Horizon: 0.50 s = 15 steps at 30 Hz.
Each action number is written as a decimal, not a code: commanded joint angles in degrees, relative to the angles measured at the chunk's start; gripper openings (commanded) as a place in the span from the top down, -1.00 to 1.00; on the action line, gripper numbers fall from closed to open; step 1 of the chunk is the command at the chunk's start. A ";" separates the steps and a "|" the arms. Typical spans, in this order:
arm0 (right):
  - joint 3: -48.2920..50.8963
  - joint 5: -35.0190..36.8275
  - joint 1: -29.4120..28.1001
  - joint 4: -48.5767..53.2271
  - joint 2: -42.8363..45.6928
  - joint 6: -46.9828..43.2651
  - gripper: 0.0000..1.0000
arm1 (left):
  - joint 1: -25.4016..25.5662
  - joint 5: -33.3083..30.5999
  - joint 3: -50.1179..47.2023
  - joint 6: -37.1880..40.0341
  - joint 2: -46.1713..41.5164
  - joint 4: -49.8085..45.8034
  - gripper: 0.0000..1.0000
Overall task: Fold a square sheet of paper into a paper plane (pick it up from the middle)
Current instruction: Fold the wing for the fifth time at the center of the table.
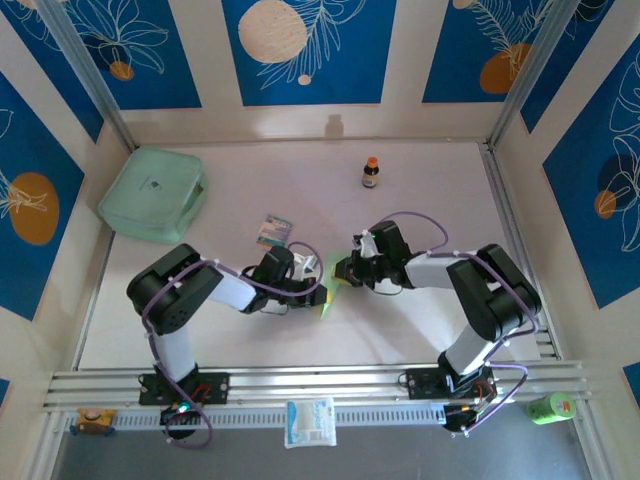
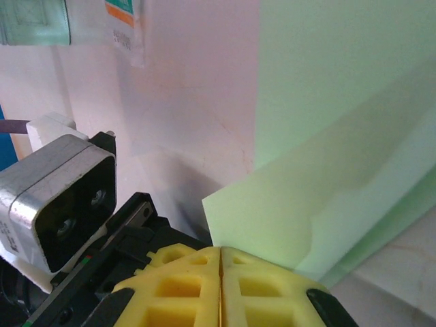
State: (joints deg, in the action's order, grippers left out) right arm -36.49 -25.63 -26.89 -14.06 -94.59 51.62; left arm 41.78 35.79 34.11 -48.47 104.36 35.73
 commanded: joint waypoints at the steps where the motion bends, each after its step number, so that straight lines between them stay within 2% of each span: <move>1: -1.37 -2.10 0.75 -1.48 -1.86 -0.46 0.82 | -1.62 -2.24 -1.85 -1.63 1.72 -1.79 1.00; 15: -3.63 -5.88 2.64 -3.34 -6.90 -0.55 0.82 | -2.49 -2.96 -2.52 -6.01 3.62 -2.79 1.00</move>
State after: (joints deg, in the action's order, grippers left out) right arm -38.76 -29.23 -24.62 -16.93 -100.68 51.64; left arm 40.93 36.75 33.26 -54.19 105.47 38.85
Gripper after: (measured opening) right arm 0.089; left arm 0.064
